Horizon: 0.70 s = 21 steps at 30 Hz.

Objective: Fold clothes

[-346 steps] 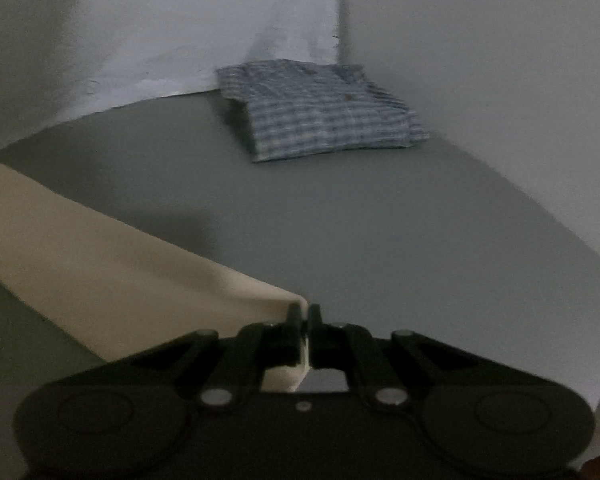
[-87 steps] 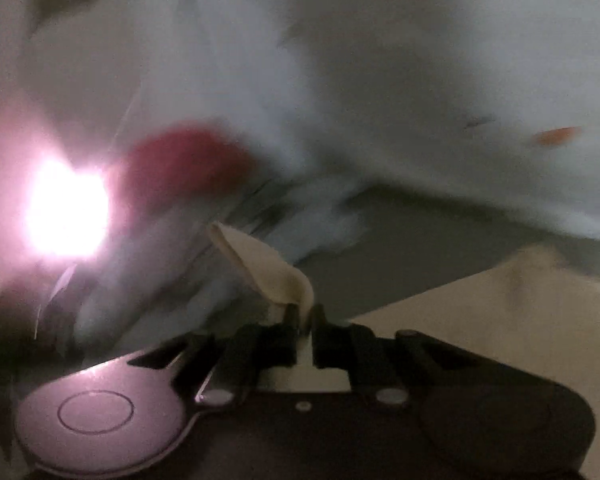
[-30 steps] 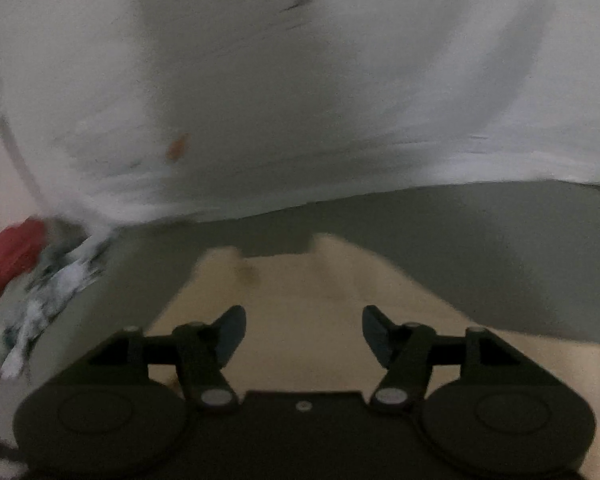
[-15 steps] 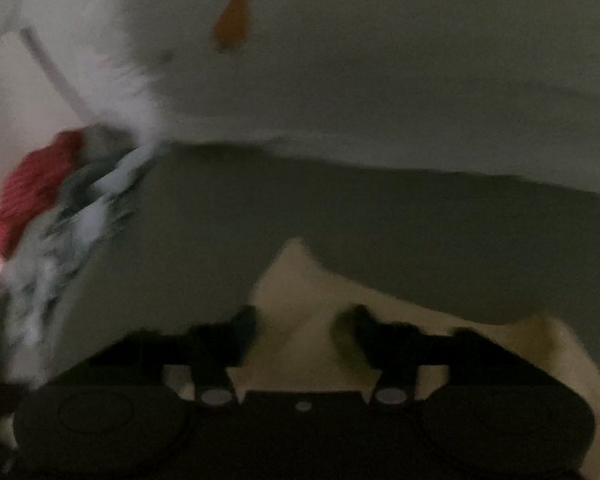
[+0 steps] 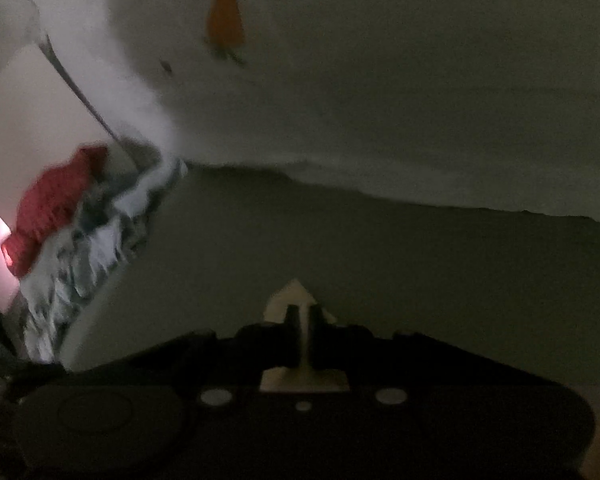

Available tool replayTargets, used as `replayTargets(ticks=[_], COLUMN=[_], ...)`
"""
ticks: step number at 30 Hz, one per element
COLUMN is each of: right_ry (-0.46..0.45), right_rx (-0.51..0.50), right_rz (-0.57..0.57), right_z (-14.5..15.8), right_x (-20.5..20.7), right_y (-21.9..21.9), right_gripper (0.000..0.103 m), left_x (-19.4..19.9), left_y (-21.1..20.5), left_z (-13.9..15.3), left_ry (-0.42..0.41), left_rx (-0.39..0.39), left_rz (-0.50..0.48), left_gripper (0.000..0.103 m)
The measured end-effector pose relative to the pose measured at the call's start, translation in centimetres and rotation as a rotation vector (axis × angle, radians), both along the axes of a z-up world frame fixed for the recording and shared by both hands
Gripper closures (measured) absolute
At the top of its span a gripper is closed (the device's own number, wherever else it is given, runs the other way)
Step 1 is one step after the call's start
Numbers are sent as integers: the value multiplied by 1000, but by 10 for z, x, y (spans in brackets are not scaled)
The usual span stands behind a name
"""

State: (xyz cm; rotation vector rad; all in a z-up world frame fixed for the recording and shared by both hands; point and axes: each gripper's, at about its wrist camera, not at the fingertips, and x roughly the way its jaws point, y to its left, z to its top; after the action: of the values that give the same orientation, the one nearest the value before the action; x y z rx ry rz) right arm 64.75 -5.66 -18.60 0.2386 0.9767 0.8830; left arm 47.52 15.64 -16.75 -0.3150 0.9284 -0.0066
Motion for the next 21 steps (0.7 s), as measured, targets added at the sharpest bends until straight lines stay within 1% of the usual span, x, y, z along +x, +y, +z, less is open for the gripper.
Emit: replayTargets(ticks=[1, 2, 3, 4, 7, 8, 10, 11, 12, 14, 17, 18, 21], right_ry=[-1, -23, -56, -82, -137, -148, -165, -158, -145, -110, -47, -22, 68], right_rx=[-2, -6, -9, -5, 17, 14, 1, 5, 9, 11, -15, -23, -7], right_rz=[-28, -63, -108, -151, -268, -304, -380, -407, -431, -482, -555, -586, -674], right_z=[4, 12, 22, 33, 66, 76, 91, 95, 97, 93, 77, 71, 55], right_x=[-1, -4, -9, -17, -43, -56, -95, -117, -140, -189, -260, -281, -338], right_y=[-3, -8, -16, -29, -73, -90, -127, -145, -160, -191, -227, -239, -267], right_gripper=[92, 77, 65, 48, 45, 41, 34, 31, 31, 31, 31, 31, 31], left_x=[-1, -3, -7, -11, -36, -45, -71, -84, -99, -130, -170, -181, -207], left_y=[-3, -8, -14, -19, -39, -44, -53, -58, -63, -73, -87, -91, -101], left_z=[1, 3, 6, 8, 15, 14, 13, 12, 11, 6, -4, -7, -8], left_ry=[2, 3, 2, 0, 17, 32, 64, 80, 96, 132, 198, 210, 225], left_rx=[1, 3, 10, 19, 65, 72, 61, 54, 45, 33, 49, 46, 75], left_rz=[-3, -8, -15, -23, -48, -50, -59, -63, -65, -69, -76, -75, -80], left_gripper=[36, 35, 31, 31, 31, 31, 31, 31, 31, 31, 31, 31, 31])
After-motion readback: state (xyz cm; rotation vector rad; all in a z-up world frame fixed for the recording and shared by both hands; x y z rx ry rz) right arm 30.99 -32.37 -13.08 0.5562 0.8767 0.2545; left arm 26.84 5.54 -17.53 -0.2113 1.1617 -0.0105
